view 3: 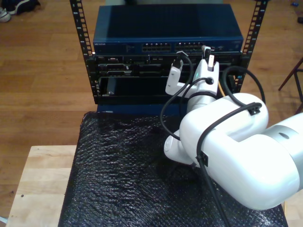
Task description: Grab the cable and plug it in
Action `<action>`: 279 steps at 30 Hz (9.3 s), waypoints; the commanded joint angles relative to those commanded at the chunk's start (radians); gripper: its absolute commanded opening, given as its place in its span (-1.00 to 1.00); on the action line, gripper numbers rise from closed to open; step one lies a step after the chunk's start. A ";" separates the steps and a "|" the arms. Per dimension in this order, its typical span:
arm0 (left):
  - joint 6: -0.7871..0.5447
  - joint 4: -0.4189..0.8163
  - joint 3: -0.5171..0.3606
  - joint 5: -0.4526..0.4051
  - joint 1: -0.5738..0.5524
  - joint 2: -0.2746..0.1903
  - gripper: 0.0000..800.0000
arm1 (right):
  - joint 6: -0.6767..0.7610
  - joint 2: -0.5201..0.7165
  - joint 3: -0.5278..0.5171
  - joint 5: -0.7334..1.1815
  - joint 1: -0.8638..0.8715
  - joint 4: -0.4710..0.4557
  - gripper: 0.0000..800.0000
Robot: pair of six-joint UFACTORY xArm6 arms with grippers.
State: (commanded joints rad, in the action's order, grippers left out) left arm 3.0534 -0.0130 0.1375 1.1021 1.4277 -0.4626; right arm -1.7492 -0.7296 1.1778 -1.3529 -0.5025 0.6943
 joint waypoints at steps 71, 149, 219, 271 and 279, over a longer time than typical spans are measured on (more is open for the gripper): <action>0.000 0.000 0.000 0.000 0.000 -0.002 1.00 | -0.095 -0.052 0.103 0.028 0.000 0.032 -1.00; 0.000 0.000 0.000 0.000 0.000 -0.002 1.00 | -0.104 -0.060 0.126 0.035 -0.002 0.035 -1.00; 0.000 0.000 0.000 0.000 0.000 -0.002 1.00 | -0.104 -0.094 0.161 0.044 0.008 0.031 -1.00; 0.000 0.000 0.000 0.000 0.000 -0.002 1.00 | -0.106 -0.095 0.187 0.060 -0.002 0.028 -1.00; 0.000 0.000 0.000 0.000 0.000 -0.002 1.00 | -0.106 -0.103 0.190 0.068 -0.002 0.028 -1.00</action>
State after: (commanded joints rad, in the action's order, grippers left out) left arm 3.0534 -0.0130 0.1375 1.1021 1.4277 -0.4641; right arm -1.8550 -0.8324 1.3681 -1.2854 -0.5040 0.7219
